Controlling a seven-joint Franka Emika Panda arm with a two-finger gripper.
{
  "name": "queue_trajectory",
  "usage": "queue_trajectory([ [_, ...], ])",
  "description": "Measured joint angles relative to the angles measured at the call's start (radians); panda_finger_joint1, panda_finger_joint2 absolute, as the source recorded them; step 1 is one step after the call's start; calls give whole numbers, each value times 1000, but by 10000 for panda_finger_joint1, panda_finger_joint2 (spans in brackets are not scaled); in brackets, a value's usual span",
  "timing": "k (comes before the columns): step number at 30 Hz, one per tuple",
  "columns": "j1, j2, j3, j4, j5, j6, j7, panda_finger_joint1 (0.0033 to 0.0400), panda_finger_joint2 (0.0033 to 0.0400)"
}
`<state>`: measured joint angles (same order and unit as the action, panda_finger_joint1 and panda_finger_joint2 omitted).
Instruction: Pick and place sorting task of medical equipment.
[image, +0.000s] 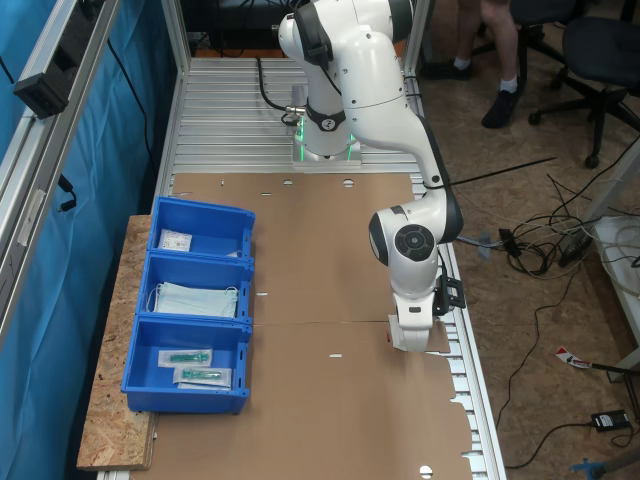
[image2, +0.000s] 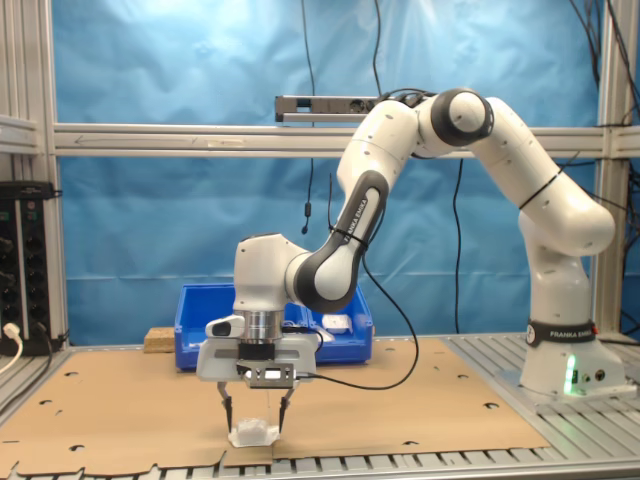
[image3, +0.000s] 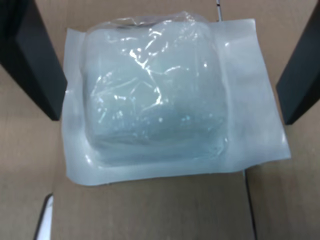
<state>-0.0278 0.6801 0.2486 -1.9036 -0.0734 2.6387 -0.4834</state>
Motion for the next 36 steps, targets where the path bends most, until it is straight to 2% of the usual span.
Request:
queue_trajectory([
  [36,0,9,-15,5,0,10,0,400,400],
])
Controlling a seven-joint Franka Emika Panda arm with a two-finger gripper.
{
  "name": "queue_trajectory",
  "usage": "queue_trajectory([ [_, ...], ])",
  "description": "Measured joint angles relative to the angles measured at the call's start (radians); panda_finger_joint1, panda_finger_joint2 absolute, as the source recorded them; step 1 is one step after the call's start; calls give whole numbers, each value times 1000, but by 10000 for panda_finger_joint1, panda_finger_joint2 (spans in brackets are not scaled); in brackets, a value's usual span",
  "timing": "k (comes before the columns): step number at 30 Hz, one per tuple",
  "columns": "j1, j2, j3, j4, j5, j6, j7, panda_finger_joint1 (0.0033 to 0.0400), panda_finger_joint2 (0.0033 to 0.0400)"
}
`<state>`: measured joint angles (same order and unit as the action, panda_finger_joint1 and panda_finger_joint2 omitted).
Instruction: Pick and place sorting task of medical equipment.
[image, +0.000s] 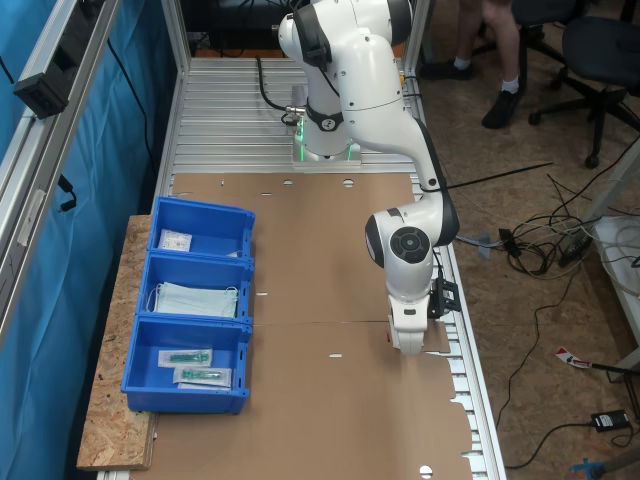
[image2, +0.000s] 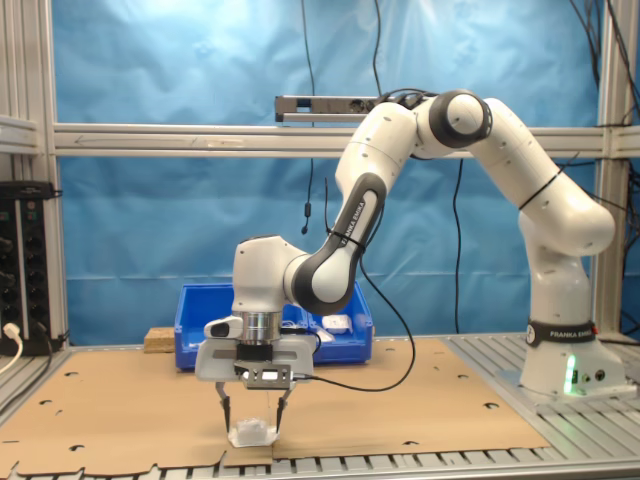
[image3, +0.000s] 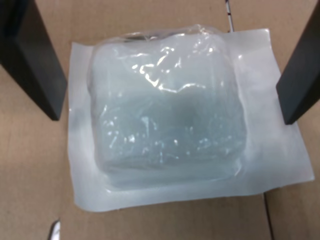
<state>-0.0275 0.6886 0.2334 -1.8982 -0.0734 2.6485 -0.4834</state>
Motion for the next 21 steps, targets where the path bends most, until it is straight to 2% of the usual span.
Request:
queue_trajectory([
  [21,0,7,-1,0,0,0,0,400,400],
])
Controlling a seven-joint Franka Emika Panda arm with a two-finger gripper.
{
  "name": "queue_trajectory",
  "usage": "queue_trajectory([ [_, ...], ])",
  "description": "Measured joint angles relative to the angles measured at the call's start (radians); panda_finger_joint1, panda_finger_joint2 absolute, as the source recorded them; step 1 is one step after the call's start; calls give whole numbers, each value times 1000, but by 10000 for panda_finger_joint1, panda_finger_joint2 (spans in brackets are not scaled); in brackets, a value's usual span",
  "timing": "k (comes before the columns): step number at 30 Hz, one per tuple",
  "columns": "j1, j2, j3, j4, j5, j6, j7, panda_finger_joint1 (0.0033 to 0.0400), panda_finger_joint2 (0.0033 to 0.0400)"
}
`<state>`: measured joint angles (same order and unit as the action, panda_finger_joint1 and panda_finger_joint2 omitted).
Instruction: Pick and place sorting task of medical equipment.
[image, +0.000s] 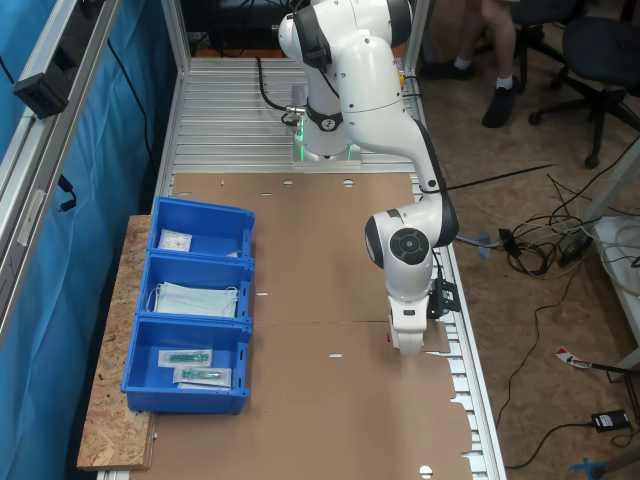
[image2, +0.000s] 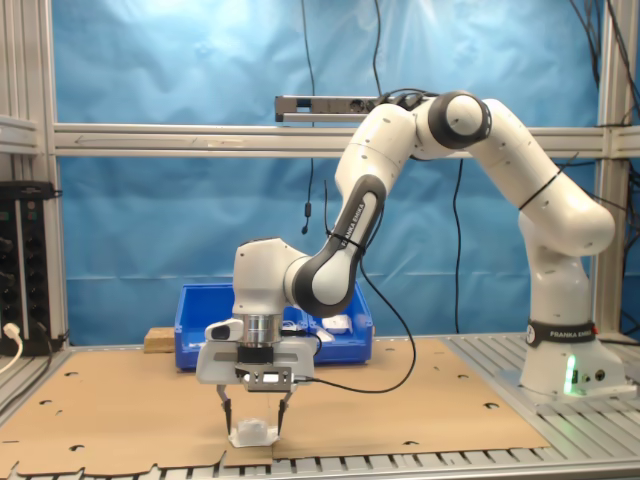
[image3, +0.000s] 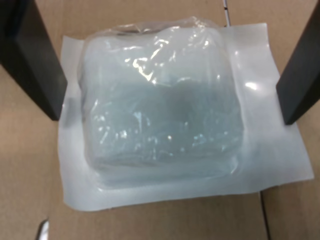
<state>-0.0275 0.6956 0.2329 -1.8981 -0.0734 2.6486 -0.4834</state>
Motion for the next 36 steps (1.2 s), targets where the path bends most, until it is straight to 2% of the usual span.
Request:
queue_trajectory([
  [9,0,0,0,0,0,0,0,400,400],
  [10,0,0,0,0,0,0,0,264,264],
  [15,0,0,0,0,0,0,0,264,264],
  [16,0,0,0,1,0,0,0,167,167],
  [22,0,-1,0,8,0,0,0,167,167],
  [23,0,-1,0,8,0,0,0,78,78],
  [27,0,-1,0,9,0,0,0,78,78],
  [28,0,-1,0,9,0,0,0,63,63],
  [36,0,-2,-1,9,0,0,0,63,63],
])
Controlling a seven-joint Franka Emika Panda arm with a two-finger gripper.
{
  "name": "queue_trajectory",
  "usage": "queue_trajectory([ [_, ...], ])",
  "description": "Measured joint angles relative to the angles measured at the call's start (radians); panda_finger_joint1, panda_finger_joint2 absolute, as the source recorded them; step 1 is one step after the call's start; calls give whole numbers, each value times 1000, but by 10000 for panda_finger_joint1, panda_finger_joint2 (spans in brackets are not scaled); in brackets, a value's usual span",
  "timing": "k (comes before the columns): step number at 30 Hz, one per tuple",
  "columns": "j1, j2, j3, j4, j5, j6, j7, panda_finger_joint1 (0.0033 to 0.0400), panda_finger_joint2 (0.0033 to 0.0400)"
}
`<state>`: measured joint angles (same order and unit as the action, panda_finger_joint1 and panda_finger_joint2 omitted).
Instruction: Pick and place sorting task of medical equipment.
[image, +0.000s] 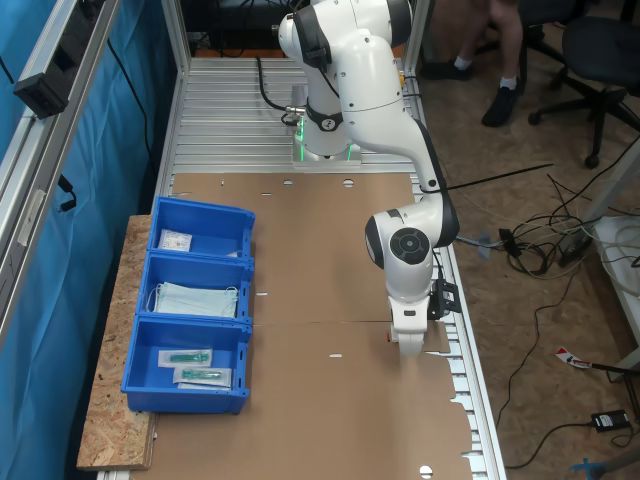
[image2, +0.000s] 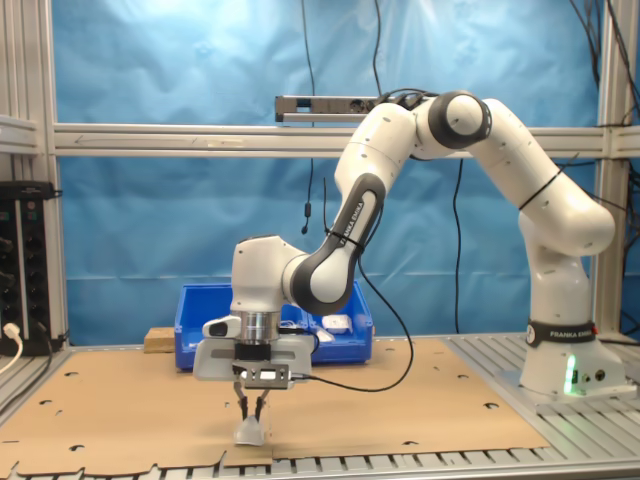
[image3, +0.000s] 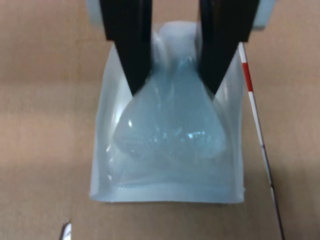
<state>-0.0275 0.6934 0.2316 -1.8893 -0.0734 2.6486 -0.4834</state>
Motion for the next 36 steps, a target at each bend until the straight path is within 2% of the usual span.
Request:
queue_trajectory([
  [7,-4,-38,-12,-11,0,-1,0,63,63],
  [15,-27,-138,-26,-27,0,-40,0,64,64],
  [24,-73,-284,-50,-37,0,-160,0,64,64],
  [32,-113,-411,-105,-37,0,-282,1,64,64],
  [36,-133,-460,-138,-37,0,-342,14,64,64],
])
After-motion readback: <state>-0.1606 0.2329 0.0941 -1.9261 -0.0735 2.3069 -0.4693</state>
